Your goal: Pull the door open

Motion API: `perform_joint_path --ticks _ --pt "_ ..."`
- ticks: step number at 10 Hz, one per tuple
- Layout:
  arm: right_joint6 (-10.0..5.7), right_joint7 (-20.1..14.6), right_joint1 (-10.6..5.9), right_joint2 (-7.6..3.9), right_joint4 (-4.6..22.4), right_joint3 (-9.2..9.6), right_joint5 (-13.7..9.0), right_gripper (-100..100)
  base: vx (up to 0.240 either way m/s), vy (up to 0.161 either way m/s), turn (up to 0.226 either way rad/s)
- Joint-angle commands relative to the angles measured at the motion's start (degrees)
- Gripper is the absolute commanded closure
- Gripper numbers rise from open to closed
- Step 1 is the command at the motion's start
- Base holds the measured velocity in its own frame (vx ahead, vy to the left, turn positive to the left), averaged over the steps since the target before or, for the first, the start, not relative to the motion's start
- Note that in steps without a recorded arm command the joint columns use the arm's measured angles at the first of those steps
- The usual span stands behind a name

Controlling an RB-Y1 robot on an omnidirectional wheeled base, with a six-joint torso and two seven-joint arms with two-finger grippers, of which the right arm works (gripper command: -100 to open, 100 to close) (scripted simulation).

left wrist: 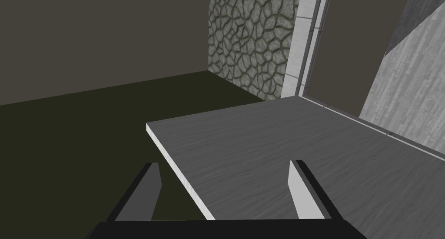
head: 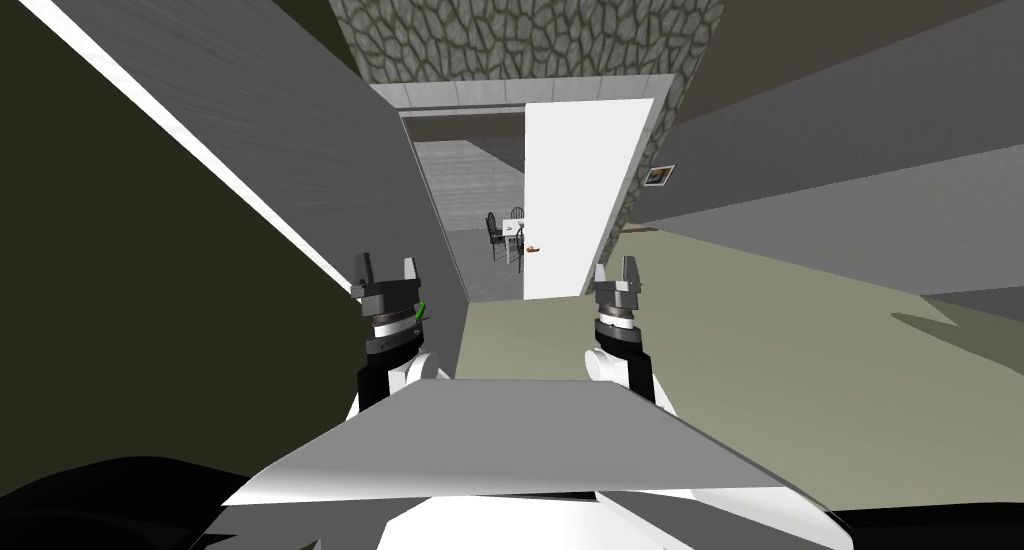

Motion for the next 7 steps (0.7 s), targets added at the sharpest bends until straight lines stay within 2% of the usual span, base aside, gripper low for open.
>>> perform_joint_path --ticks 1,7 --pt "-0.44 -0.2 -0.68 -0.57 2.1 -0.12 -0.4 -100 0.074 0.007 0.042" --pt "-1.52 -0.4 -3.44 -2.27 10.0 -0.03 -1.6 -100 0.089 -0.001 0.044"
